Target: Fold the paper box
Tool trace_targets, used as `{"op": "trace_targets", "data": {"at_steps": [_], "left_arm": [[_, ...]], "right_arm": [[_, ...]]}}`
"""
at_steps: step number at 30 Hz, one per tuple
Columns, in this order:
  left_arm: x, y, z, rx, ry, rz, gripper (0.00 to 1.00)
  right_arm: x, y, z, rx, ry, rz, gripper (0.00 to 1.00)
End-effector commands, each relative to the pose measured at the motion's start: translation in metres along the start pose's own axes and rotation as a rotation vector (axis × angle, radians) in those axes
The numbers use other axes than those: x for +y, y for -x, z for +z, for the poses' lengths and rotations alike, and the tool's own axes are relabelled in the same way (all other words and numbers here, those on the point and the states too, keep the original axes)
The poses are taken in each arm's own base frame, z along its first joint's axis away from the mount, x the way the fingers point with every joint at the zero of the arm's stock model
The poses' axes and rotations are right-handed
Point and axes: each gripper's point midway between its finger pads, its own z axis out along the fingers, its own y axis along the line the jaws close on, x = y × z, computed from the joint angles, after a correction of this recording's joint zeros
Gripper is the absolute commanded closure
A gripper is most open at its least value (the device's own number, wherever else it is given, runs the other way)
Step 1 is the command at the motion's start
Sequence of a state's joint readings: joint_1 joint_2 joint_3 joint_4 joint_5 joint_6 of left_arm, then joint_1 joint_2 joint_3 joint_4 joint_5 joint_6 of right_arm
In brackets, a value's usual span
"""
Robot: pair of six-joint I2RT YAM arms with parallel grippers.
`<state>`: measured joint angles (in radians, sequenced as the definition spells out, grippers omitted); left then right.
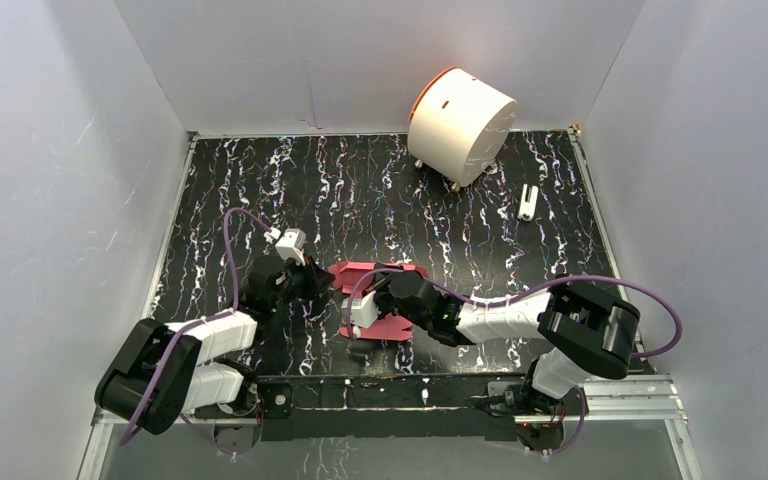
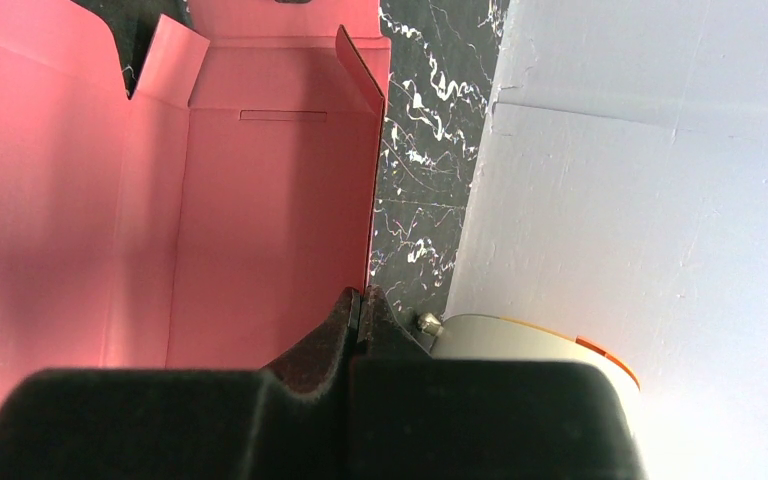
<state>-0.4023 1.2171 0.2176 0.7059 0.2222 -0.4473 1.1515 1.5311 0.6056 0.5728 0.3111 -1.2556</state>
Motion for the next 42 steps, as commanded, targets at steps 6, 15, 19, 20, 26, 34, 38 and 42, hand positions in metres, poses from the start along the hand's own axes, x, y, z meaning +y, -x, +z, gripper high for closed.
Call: {"op": "trace_targets", "data": {"at_steps": [6, 15, 19, 20, 26, 34, 38, 42], "left_arm": [[-0.032, 0.024, 0.000, -0.060, -0.152, 0.096, 1.00], [-0.054, 0.018, -0.007, -0.062, -0.180, 0.169, 1.00], [-0.055, 0.014, -0.005, -0.050, -0.153, 0.199, 1.00], [-0.055, 0.015, -0.005, -0.052, -0.148, 0.201, 1.00], [-0.064, 0.013, -0.001, -0.036, -0.157, 0.198, 1.00], [-0.076, 0.001, 0.002, -0.038, -0.170, 0.177, 1.00], [-0.081, -0.011, 0.004, -0.025, -0.187, 0.175, 1.00], [-0.087, -0.023, 0.006, -0.012, -0.199, 0.194, 0.99]], "right_arm": [[0.000, -0.005, 0.003, 0.017, -0.007, 0.004, 1.00], [-0.006, -0.011, 0.009, 0.034, -0.052, -0.004, 1.00], [-0.010, -0.009, 0.010, 0.023, -0.066, -0.003, 1.00], [-0.011, -0.008, 0.010, 0.018, -0.067, -0.002, 1.00], [-0.009, -0.005, 0.010, 0.004, -0.058, -0.005, 1.00], [-0.002, -0.002, 0.004, -0.020, -0.099, -0.025, 1.00], [0.000, 0.002, 0.002, -0.027, -0.134, -0.057, 1.00], [-0.001, 0.008, -0.002, -0.030, -0.184, -0.090, 1.00]]}}
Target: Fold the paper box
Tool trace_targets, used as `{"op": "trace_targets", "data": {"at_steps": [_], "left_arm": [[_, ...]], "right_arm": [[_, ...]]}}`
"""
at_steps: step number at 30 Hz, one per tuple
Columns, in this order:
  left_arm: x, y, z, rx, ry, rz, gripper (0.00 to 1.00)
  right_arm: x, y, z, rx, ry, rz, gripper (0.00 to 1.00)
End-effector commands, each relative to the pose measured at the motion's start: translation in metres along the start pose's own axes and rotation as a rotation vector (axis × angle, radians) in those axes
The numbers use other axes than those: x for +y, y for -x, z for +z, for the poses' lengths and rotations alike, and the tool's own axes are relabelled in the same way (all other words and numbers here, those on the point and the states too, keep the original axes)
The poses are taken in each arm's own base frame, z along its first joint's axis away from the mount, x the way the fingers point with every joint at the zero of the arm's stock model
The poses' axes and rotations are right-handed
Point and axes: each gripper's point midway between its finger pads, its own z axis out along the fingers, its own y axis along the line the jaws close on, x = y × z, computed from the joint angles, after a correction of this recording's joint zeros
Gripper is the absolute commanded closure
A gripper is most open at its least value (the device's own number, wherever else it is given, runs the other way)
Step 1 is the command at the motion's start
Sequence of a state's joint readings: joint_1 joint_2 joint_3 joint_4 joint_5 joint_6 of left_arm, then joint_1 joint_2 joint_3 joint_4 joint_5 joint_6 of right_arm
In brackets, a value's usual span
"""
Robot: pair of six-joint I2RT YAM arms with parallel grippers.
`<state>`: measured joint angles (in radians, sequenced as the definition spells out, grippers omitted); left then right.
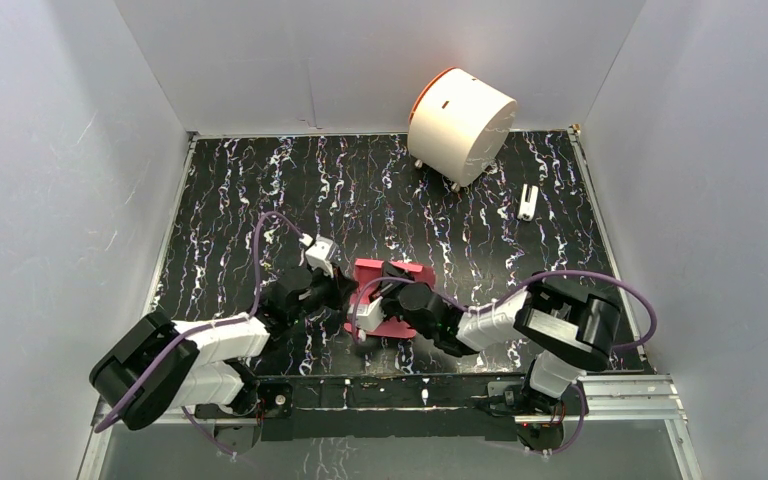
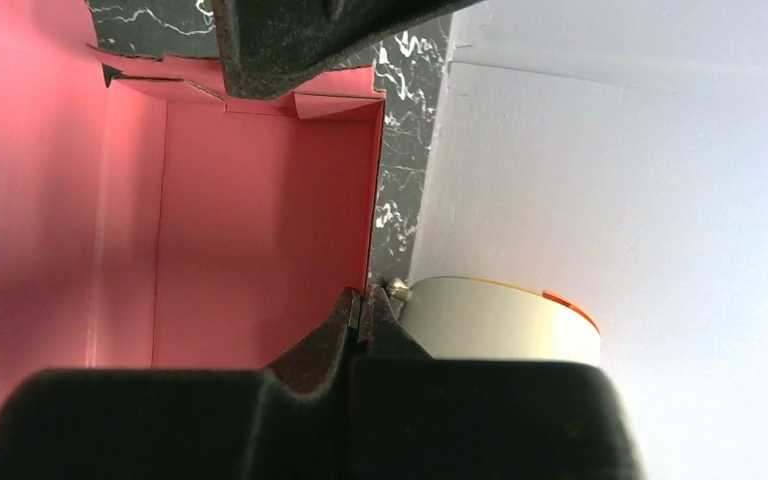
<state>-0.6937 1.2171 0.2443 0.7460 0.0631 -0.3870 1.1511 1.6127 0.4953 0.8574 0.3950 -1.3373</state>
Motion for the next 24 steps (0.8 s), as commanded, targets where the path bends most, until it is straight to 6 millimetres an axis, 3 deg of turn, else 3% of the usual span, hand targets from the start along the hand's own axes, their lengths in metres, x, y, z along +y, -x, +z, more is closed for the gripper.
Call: {"op": "trace_targets", "data": {"at_steps": [1, 8, 14, 24], "left_arm": [[-0.022, -0.005, 0.003, -0.015, -0.074, 0.014, 0.98], [-0.010, -0.023, 0.009, 0.013, -0.021, -0.028, 0.96], [-0.011, -0.022, 0.012, 0.009, -0.023, -0.034, 0.88], [-0.007, 0.012, -0.008, -0.117, 0.018, 0.025, 0.67]], "right_arm": [[-0.010, 0.027, -0.003, -0.087, -0.093, -0.036, 1.00], [-0.005, 0.033, -0.015, -0.080, -0.152, -0.113, 1.00], [0.002, 0.029, -0.017, -0.055, -0.184, -0.157, 1.00], [0.010, 0.025, -0.016, -0.046, -0.155, -0.154, 1.00]]}}
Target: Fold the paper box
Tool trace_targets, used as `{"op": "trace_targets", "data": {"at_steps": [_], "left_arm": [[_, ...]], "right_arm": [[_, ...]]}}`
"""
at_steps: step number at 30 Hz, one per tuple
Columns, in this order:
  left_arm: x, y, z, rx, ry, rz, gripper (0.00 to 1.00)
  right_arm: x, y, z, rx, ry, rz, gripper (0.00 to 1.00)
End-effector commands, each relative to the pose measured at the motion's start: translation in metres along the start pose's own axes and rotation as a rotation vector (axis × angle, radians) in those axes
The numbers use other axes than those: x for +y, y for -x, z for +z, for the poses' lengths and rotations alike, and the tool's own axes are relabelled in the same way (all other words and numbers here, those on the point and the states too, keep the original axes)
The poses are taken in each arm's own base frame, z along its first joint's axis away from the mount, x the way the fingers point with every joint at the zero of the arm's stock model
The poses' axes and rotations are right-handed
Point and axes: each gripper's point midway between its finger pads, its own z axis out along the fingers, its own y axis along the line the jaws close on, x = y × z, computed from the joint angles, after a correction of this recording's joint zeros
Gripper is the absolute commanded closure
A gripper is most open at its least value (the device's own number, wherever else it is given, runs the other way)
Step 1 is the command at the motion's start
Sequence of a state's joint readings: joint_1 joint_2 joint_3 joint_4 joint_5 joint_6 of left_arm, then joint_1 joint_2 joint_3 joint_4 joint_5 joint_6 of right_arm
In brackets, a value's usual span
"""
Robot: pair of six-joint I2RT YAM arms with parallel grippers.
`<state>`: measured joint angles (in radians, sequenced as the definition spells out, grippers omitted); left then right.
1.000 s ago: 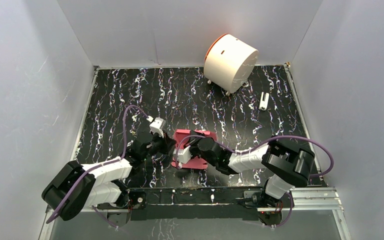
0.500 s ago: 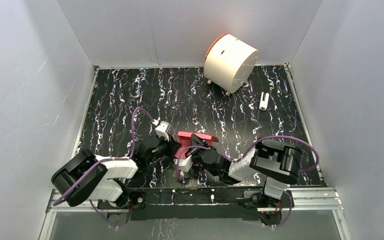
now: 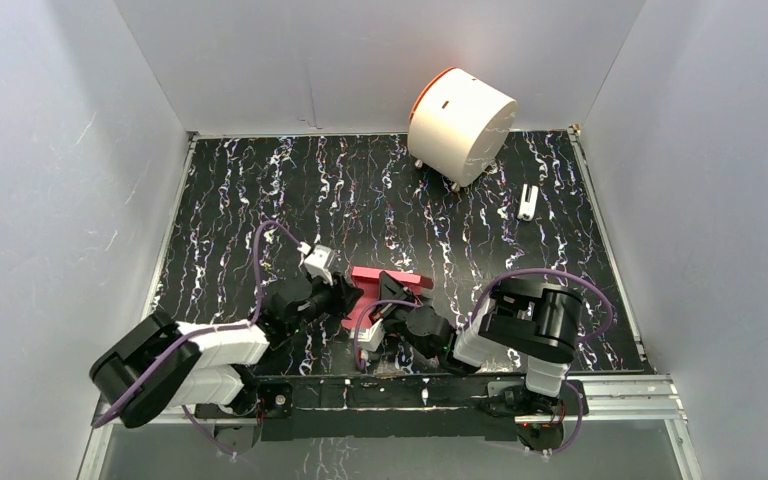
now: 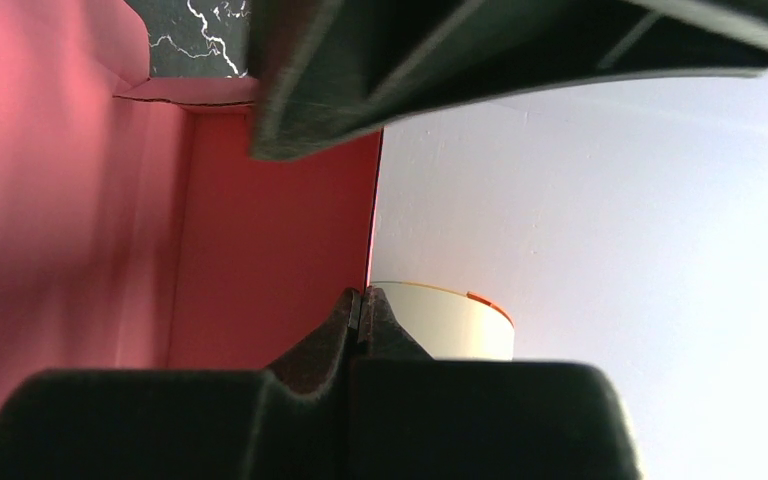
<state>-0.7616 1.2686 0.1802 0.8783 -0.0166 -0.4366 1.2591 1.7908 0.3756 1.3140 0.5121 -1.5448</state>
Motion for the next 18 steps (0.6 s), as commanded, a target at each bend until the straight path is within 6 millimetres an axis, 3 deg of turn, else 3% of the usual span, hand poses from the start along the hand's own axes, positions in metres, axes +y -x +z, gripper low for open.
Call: {"op": "trace_targets", "data": {"at_steps": [1, 5, 11, 18], "left_arm": [[-0.004, 0.033, -0.010, -0.110, 0.004, 0.060, 0.66], [-0.004, 0.049, -0.021, -0.171, 0.013, 0.100, 0.60], [0.018, 0.061, -0.030, -0.228, 0.121, 0.111, 0.55], [0.071, 0.056, -0.035, -0.211, 0.275, -0.053, 0.57]], "right_arm": [[0.002, 0.006, -0.001, -0.036, 0.007, 0.024, 1.00], [0.001, 0.003, -0.001, -0.035, 0.015, 0.039, 1.00], [0.001, 0.003, 0.000, -0.043, 0.027, 0.049, 1.00], [0.004, 0.005, 0.000, -0.058, 0.058, 0.070, 1.00]]}}
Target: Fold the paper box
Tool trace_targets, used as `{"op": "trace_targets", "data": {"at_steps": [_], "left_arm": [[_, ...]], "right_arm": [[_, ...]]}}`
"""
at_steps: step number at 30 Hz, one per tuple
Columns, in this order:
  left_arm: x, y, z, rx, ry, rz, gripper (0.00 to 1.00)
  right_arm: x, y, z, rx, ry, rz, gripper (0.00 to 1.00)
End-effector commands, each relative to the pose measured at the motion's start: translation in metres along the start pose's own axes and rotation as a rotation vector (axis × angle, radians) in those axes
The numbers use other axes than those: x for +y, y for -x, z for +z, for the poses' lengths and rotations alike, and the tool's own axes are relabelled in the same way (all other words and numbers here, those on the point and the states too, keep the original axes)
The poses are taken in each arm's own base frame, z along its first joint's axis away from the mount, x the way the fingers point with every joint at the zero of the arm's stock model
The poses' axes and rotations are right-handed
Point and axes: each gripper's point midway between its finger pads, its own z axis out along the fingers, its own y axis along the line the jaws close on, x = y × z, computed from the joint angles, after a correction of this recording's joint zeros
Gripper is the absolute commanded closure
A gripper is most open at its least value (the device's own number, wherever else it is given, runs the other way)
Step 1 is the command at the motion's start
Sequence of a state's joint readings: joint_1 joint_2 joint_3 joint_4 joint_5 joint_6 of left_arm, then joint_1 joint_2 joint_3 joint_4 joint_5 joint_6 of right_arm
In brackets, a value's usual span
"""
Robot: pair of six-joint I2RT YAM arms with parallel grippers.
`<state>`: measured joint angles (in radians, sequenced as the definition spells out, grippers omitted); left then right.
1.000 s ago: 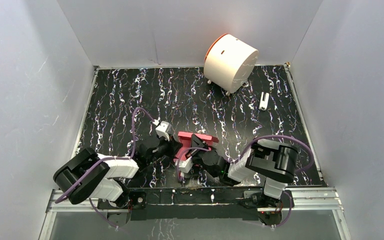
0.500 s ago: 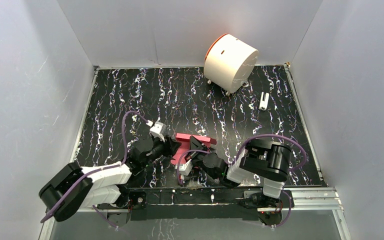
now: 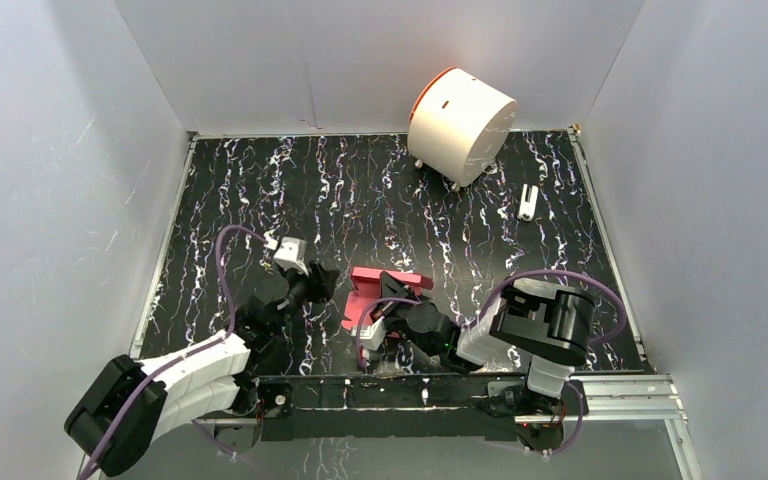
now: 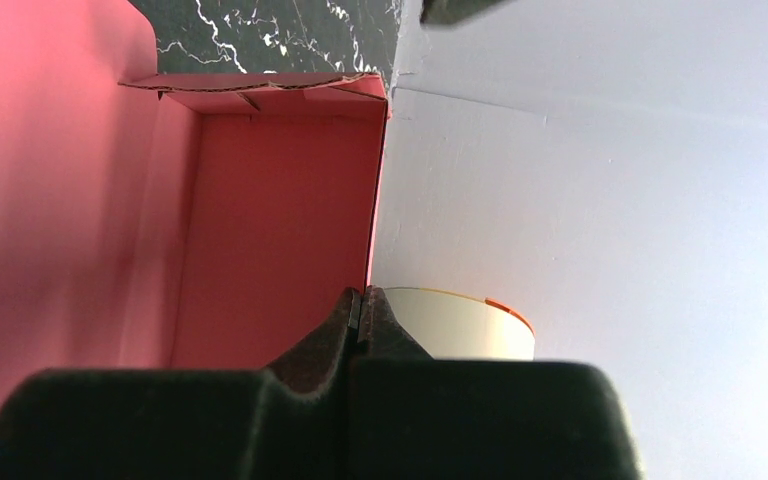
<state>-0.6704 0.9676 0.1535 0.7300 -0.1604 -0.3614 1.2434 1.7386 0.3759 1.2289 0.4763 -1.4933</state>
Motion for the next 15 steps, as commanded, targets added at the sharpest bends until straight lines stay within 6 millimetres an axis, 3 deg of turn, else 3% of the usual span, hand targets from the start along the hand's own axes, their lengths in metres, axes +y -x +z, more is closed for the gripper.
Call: {"op": "trace_targets", "data": {"at_steps": [1, 15], "left_arm": [[0.043, -0.004, 0.001, 0.015, 0.137, -0.095, 0.57], [0.009, -0.044, 0.029, 0.197, -0.093, -0.049, 0.53]], "right_arm": [[0.003, 0.007, 0.000, -0.043, 0.029, 0.032, 1.00], [0.004, 0.010, 0.003, -0.055, 0.038, 0.033, 1.00]]}}
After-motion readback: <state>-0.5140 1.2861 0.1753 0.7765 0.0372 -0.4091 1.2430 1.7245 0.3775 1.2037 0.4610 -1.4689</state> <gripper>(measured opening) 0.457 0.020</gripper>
